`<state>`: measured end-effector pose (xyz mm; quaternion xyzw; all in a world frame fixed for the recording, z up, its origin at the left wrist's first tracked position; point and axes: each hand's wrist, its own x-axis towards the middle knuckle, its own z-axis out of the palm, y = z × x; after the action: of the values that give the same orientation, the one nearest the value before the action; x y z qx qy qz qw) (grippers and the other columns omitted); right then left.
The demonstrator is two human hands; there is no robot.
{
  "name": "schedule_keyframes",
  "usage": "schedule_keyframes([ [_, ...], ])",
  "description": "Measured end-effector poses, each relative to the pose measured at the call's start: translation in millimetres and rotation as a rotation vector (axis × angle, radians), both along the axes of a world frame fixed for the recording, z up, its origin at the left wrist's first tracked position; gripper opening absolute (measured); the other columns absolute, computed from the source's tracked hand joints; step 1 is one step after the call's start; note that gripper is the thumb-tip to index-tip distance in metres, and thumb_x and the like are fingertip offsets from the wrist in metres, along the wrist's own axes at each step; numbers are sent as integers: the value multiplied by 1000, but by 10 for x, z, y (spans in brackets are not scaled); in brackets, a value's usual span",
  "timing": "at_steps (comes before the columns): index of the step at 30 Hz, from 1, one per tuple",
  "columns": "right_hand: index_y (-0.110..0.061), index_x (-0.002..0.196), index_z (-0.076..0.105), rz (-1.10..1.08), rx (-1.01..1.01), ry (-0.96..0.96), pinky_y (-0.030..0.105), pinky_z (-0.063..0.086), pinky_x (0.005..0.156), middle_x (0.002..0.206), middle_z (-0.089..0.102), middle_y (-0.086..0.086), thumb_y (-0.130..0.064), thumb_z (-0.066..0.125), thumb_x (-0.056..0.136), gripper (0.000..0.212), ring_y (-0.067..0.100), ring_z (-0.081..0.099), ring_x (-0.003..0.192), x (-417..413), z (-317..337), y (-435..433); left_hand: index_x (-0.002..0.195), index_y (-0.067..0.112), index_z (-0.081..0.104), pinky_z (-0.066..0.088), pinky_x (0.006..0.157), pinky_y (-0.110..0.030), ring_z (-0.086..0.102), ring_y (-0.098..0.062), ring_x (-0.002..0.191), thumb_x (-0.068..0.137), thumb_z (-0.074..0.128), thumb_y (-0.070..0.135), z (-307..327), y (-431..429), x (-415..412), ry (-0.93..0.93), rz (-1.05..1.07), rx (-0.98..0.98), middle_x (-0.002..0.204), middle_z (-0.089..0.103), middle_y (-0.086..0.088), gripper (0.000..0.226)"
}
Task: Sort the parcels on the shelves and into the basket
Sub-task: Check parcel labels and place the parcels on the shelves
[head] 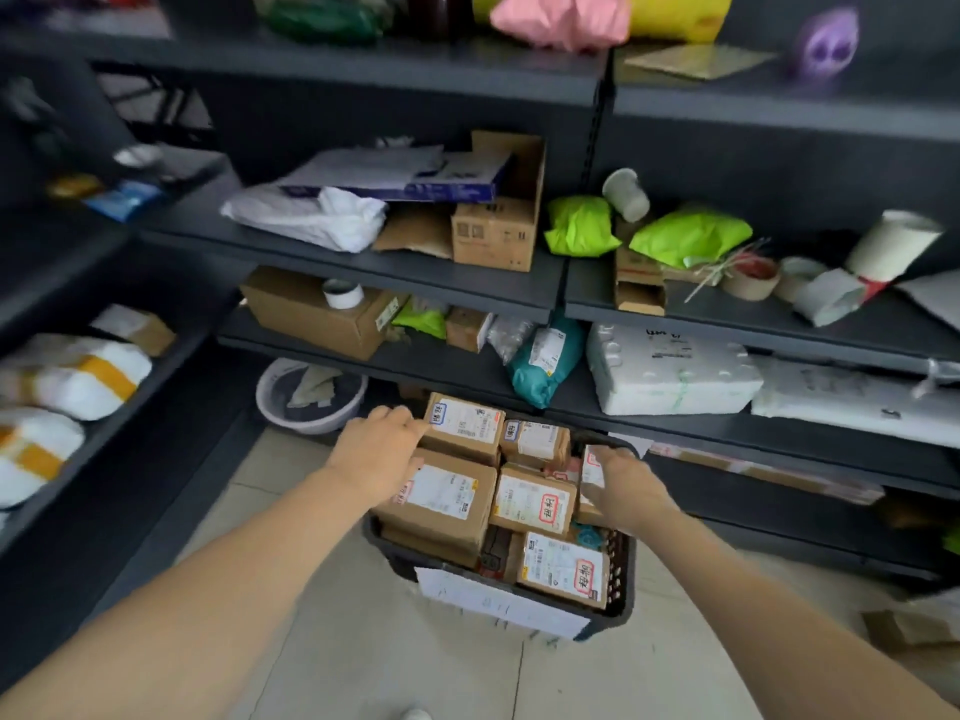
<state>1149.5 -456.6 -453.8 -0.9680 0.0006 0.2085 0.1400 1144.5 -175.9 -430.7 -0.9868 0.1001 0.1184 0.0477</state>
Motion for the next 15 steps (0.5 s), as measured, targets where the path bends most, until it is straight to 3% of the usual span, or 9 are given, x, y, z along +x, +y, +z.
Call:
schedule_keyframes([
  [7, -18, 146, 29, 285, 4, -101, 39, 42, 100, 141, 41, 13, -32, 52, 94, 58, 31, 45, 124, -34, 687, 1074, 142, 21, 36, 41, 92, -39, 41, -25, 121, 96, 45, 36, 601, 914, -903, -65, 250, 2, 133, 45, -4, 49],
  [15, -18, 145, 32, 671, 59, -179, 36, 46, 95, 137, 45, 10, -34, 55, 93, 58, 27, 49, 120, -740, 1221, 2968, 137, 21, 40, 43, 90, -38, 43, -24, 118, 94, 45, 42, 990, 2465, -2815, -128, 697, 90, 129, 46, -3, 48],
])
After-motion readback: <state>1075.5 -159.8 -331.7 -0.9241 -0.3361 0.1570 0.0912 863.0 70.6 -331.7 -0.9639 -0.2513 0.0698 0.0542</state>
